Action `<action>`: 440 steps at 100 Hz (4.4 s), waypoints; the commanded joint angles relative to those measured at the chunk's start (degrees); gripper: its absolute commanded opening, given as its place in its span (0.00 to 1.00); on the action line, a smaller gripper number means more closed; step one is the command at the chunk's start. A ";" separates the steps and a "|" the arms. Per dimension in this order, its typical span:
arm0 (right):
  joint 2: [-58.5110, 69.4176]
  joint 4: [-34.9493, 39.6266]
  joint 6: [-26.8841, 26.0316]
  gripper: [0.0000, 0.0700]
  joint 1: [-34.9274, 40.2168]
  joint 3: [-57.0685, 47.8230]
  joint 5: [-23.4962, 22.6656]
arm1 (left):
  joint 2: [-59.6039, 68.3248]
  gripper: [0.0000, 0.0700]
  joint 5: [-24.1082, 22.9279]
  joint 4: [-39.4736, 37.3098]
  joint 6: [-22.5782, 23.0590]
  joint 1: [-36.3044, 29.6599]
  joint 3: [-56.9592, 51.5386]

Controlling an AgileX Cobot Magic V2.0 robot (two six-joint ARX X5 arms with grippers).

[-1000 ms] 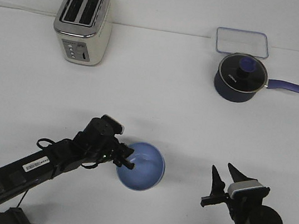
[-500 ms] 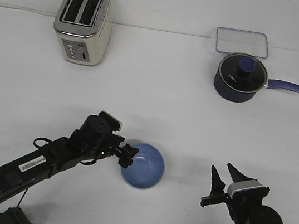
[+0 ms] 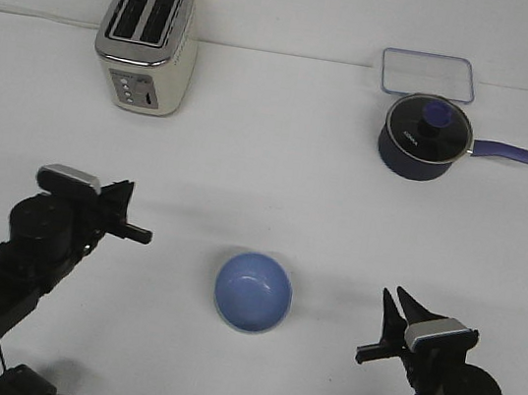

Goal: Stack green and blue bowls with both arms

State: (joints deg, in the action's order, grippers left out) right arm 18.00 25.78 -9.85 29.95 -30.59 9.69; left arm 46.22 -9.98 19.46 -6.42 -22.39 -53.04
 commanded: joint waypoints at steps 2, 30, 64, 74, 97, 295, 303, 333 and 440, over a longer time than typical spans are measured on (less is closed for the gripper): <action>-2.25 -0.57 0.39 0.01 0.37 -0.55 1.31 | -3.21 0.02 -2.23 1.64 2.71 0.70 0.44; -14.82 0.00 4.28 0.01 0.35 -0.33 3.91 | -30.14 0.02 -3.54 -11.10 5.79 2.75 20.44; -15.32 0.00 4.87 0.01 0.35 -0.35 5.16 | -41.79 0.02 -4.39 -9.57 5.53 3.15 24.98; -15.32 -0.04 4.92 0.01 0.35 -0.35 5.20 | -41.92 0.02 -4.39 -9.55 5.53 3.15 24.98; -15.32 -0.04 4.92 0.01 0.35 -0.35 5.20 | -41.92 0.02 -4.39 -9.49 5.53 3.15 24.98; -15.32 -0.02 4.92 0.01 0.35 -0.35 5.20 | -46.03 0.02 11.08 -31.50 5.33 22.01 52.24; -15.32 -0.02 4.92 0.01 0.35 -0.35 5.20 | -46.03 0.02 11.08 -31.50 5.33 22.01 52.24; -15.34 0.02 7.91 0.01 -1.40 -0.02 5.81 | -46.03 0.02 11.08 -31.50 5.33 22.01 52.24; -17.92 -24.28 23.37 0.01 -24.37 29.86 -6.71 | -46.03 0.02 11.08 -31.52 5.33 22.01 52.24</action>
State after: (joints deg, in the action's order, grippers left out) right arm 0.16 2.90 13.32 5.58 -0.84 3.03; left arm 0.27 1.13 -11.33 -0.82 -0.45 -1.91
